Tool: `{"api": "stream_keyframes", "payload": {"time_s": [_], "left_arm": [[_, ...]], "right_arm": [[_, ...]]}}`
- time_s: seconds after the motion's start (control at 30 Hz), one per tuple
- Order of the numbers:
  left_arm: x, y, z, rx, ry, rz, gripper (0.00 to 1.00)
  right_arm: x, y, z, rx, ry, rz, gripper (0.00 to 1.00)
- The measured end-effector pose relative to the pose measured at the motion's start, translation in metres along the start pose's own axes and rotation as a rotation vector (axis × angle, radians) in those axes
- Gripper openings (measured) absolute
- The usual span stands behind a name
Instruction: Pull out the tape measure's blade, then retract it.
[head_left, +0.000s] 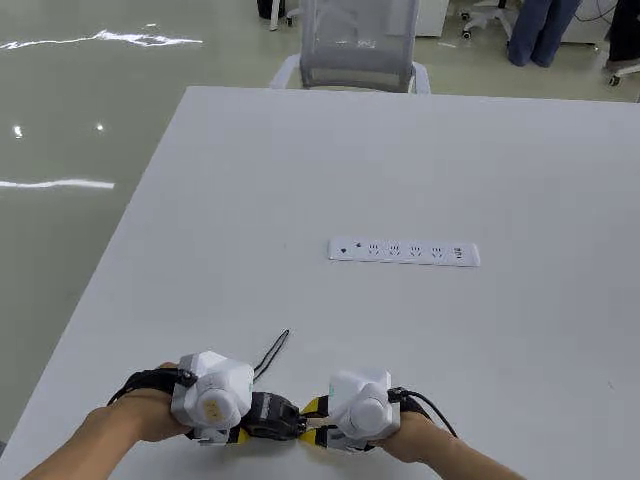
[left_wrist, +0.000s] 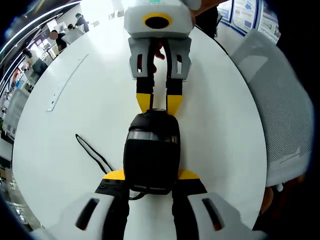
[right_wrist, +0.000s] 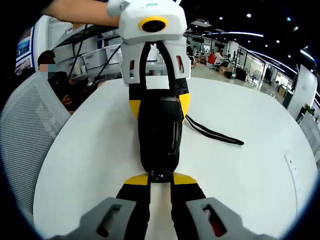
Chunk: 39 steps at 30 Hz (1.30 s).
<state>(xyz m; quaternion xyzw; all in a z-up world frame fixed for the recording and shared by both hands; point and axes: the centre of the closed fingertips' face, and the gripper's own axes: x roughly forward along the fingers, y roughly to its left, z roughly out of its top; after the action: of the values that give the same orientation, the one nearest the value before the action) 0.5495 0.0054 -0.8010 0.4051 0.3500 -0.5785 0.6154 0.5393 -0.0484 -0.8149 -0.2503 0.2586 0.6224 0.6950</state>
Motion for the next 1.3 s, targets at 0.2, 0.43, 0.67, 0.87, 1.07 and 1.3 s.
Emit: {"api": "stream_keyframes", "payload": {"time_s": [0.2,0.43,0.67,0.87,1.07,1.3], "left_arm": [[-0.0003,0.0002,-0.0004,-0.016,-0.004,0.002,0.28],[-0.0015,-0.0004,-0.0025,-0.021,-0.002,-0.003,0.28],[-0.0021,0.0002,-0.0049,-0.029,0.002,-0.004,0.28],[-0.0023,0.0001,-0.0045,-0.03,0.003,-0.005,0.28],[-0.0026,-0.0001,-0.0049,-0.035,0.004,-0.007,0.28],[-0.0029,0.0002,-0.0056,-0.037,0.003,-0.008,0.28]], "right_arm": [[-0.0019,0.0,0.0014,-0.007,0.006,0.004,0.12],[-0.0044,0.0007,0.0039,-0.009,0.009,0.022,0.12],[-0.0045,0.0008,0.0048,-0.023,0.02,0.036,0.11],[-0.0044,0.0014,0.0044,-0.034,0.028,0.037,0.11],[-0.0048,0.0011,0.0048,-0.039,0.03,0.036,0.11],[-0.0052,0.0012,0.0059,-0.044,0.028,0.037,0.11]]}}
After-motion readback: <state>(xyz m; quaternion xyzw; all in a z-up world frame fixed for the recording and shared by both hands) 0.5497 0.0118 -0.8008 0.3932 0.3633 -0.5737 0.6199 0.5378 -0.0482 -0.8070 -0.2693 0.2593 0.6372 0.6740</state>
